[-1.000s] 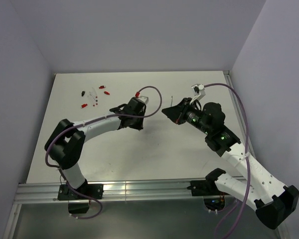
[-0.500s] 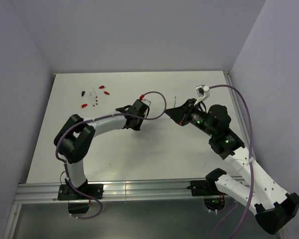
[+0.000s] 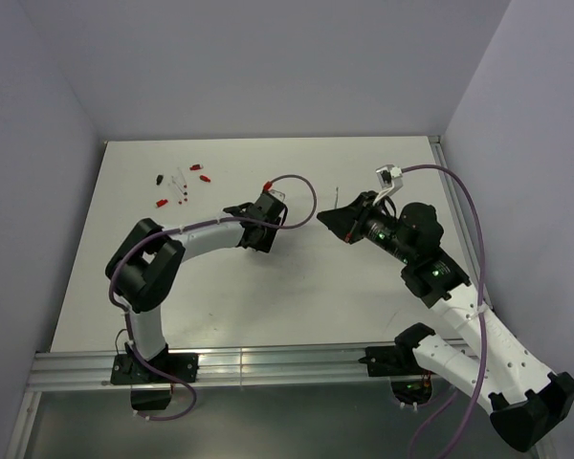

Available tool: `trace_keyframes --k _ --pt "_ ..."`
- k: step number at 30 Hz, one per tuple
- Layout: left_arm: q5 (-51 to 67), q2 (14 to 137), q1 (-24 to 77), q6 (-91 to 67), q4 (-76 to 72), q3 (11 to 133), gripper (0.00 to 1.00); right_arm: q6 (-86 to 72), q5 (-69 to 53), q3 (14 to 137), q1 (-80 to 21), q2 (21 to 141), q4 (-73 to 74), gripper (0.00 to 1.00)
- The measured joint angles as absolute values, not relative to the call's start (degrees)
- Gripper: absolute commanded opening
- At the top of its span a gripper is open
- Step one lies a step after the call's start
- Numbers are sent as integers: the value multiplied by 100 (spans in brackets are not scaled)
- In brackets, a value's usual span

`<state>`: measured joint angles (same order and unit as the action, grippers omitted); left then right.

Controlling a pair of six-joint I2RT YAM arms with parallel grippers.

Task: Insert the pens into the pen caps
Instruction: Place the pen cap at the center of the board, then press the pen cap onto the pen.

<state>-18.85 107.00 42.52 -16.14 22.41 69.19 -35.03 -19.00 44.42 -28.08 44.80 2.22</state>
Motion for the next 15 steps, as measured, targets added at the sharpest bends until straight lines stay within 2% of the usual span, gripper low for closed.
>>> trace_keyframes --k 1,2,4,5,6,11,13,15 --pt "-1940 10665 4252 -1745 2300 6945 53 -3503 -1900 4442 -2808 4471 222 0" --pt "-1988 10619 4252 -1890 2381 6995 45 -3503 -1903 4442 -2808 4464 222 0" --pt "-2049 10508 4252 -2335 2534 7175 40 -3500 -1909 4442 -2808 4451 224 0" --pt "-2043 10444 4252 -2613 2589 7269 33 -3498 -1911 4442 -2808 4445 228 0" --pt "-2051 10383 4254 -2971 2620 7345 30 -3492 -1909 4442 -2808 4436 235 0" --pt "-2290 9977 4480 -5433 2652 7360 39 -3481 -1896 4442 -2808 4359 309 0" --pt "-2458 9907 4676 -6429 2720 7295 39 -3479 -1894 4442 -2808 4320 340 0" --pt "-2539 9963 4901 -7494 2871 7308 34 -3479 -1896 4442 -2808 4274 377 0"
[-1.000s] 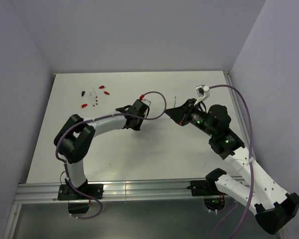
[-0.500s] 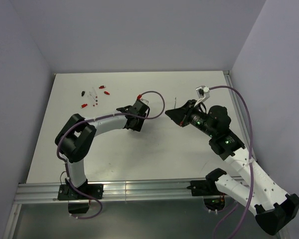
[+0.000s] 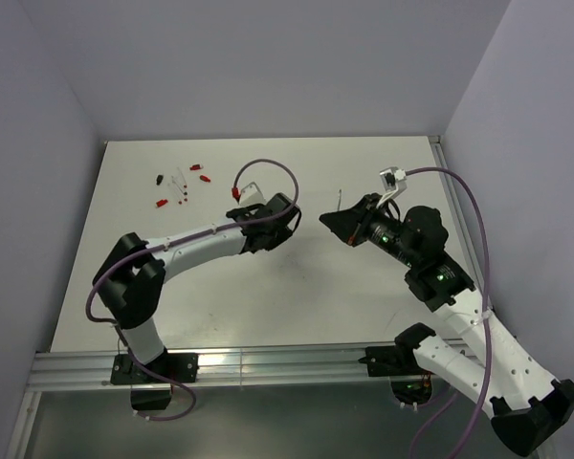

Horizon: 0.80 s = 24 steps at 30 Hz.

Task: Insert the pens into the pen caps
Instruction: Press the pen cap onto the pen.

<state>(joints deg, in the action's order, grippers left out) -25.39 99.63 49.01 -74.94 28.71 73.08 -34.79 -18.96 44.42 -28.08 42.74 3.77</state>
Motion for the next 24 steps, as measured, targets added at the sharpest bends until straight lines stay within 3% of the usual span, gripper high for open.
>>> trace_keyframes --k 2,5,10,24 --pt "-2582 10169 5022 -8283 3240 7491 34 -3479 -1896 4445 -2808 4230 427 0" --pt "-2670 10722 5035 -9334 3734 8018 42 -3479 -1898 4453 -2808 4176 499 0" --pt "-2720 11054 4934 -10645 4145 8086 47 -3465 -1900 4456 -2808 4082 558 0" --pt "-2674 11050 4447 -11351 4134 7424 46 -3459 -1916 4456 -2808 3997 582 0"
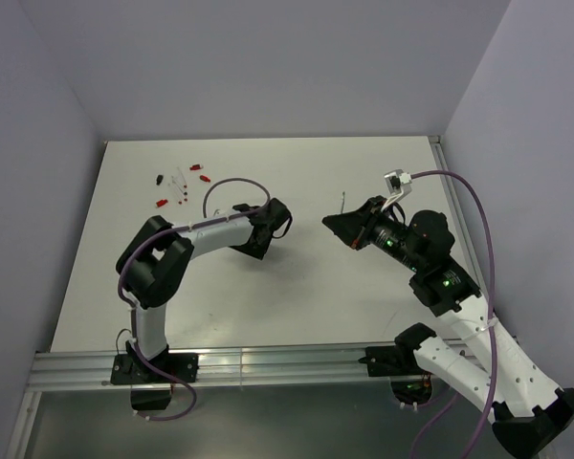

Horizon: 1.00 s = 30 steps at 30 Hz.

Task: Insert the pens into the pen caps
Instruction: Press the pen cap onto the pen.

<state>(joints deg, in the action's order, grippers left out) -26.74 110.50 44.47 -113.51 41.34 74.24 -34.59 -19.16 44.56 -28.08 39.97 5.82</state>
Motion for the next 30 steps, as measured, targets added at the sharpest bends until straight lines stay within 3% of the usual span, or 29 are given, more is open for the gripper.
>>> trace_keyframes --k 15,30 --pt "-2615 11017 4091 -11354 4036 7384 44 -3409 -1918 4456 -2808 3997 622 0" --pt "-2359 11570 3999 -10648 4506 8230 40 -3395 -1914 4453 -2801 3905 646 0"
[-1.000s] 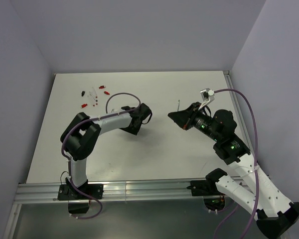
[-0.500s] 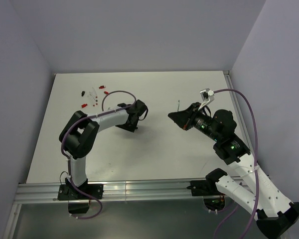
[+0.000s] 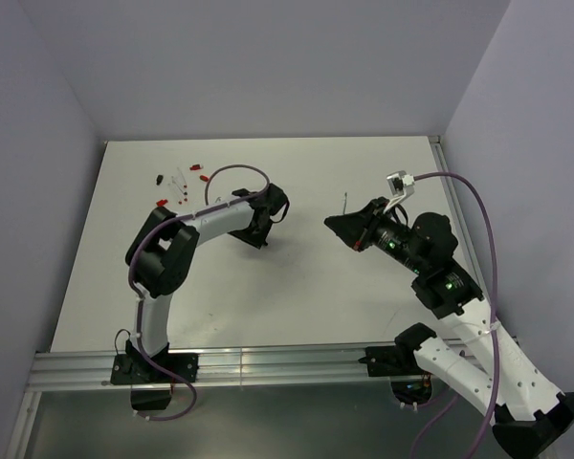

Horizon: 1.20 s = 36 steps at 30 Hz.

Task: Insert the pens into the pen caps
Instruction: Press the pen cap onto the pen.

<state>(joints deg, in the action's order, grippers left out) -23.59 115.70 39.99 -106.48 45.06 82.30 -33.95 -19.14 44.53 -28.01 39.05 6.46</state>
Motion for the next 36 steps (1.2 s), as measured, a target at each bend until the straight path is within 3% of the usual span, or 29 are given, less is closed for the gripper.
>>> trace_keyframes --k 20,25,27,32,36 --pt "-2333 11987 3999 -9408 5006 8860 36 -3577 -2025 4077 -2783 3686 508 0" --pt "-2320 11987 3999 -9207 5009 8833 22 -3636 -2075 4069 -2783 3680 449 0" --pt "-2309 11990 3999 -9076 4989 8840 1 -3653 -2091 4069 -2783 3680 410 0" --pt "-2224 11933 3975 -8501 4781 8785 0 -3723 -2191 4036 -2783 3688 333 0" --pt "-1903 11417 3785 -7802 4084 8066 0 -3811 -2241 3994 -2781 3699 294 0"
